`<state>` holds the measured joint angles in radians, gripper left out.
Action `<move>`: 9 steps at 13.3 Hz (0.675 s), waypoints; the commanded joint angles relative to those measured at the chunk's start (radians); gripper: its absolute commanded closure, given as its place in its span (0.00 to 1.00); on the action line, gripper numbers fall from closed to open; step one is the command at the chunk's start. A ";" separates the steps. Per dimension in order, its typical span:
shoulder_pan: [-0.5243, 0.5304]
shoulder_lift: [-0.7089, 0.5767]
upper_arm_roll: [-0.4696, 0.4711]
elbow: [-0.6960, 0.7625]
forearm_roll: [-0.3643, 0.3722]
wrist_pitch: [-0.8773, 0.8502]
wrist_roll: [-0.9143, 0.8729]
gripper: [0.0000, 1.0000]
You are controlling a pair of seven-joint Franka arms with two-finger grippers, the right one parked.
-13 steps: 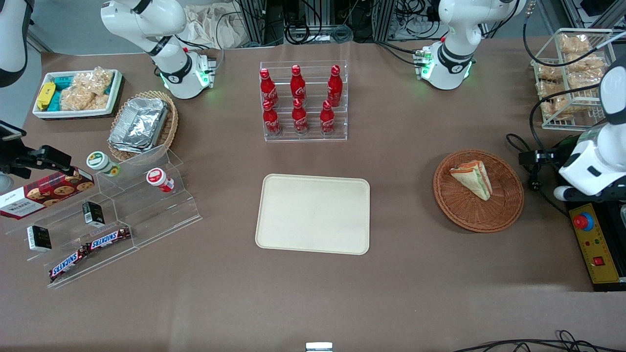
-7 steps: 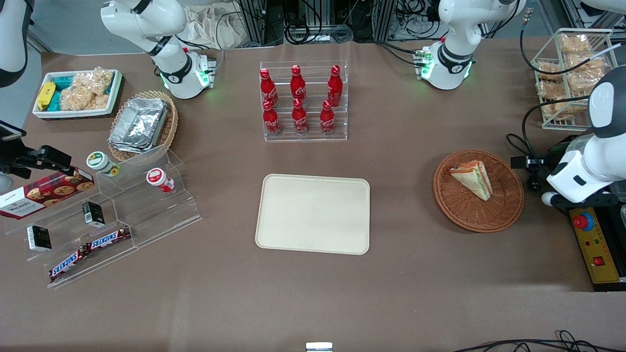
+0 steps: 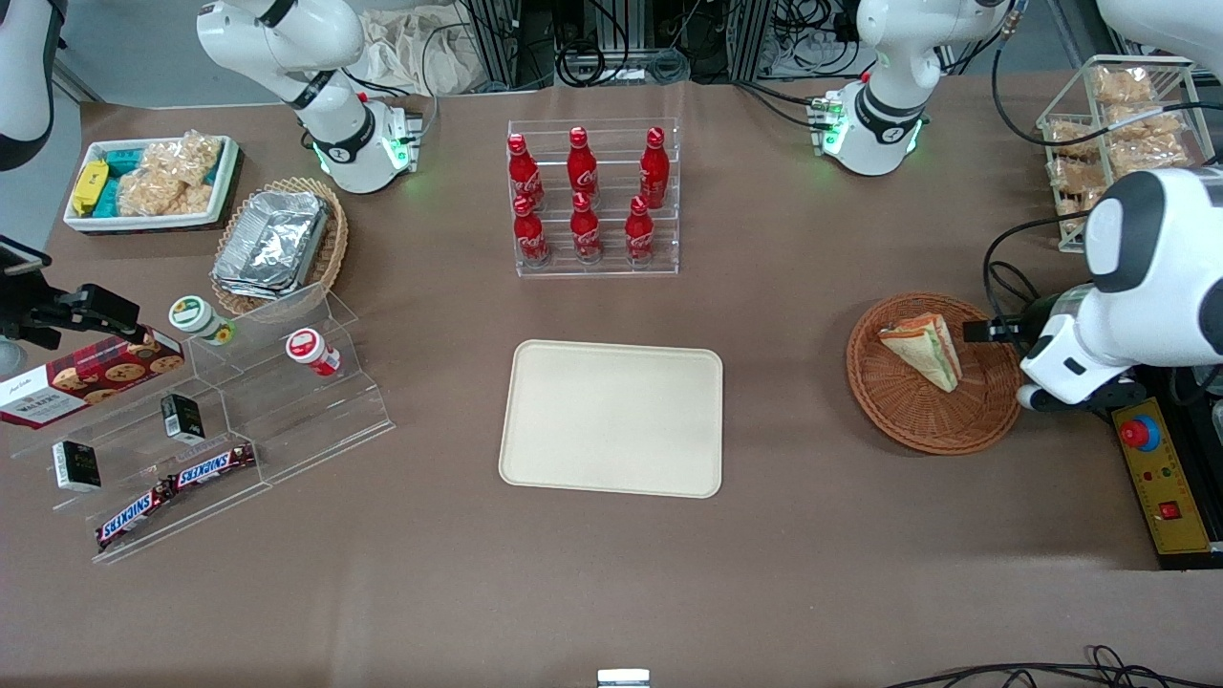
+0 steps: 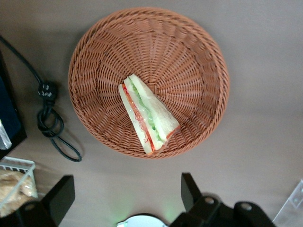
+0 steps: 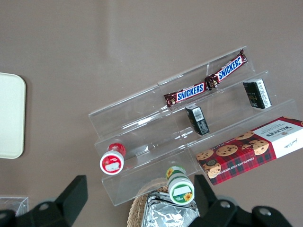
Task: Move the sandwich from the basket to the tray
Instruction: 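Move the left gripper over the sandwich in the wicker basket, then lower the open left gripper around the sandwich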
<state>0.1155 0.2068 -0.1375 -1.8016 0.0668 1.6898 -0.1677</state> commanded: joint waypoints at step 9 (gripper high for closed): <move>0.032 -0.024 0.003 -0.367 -0.013 0.417 -0.512 0.01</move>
<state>0.1384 0.1746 -0.1273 -2.1304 0.0611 2.0393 -0.6120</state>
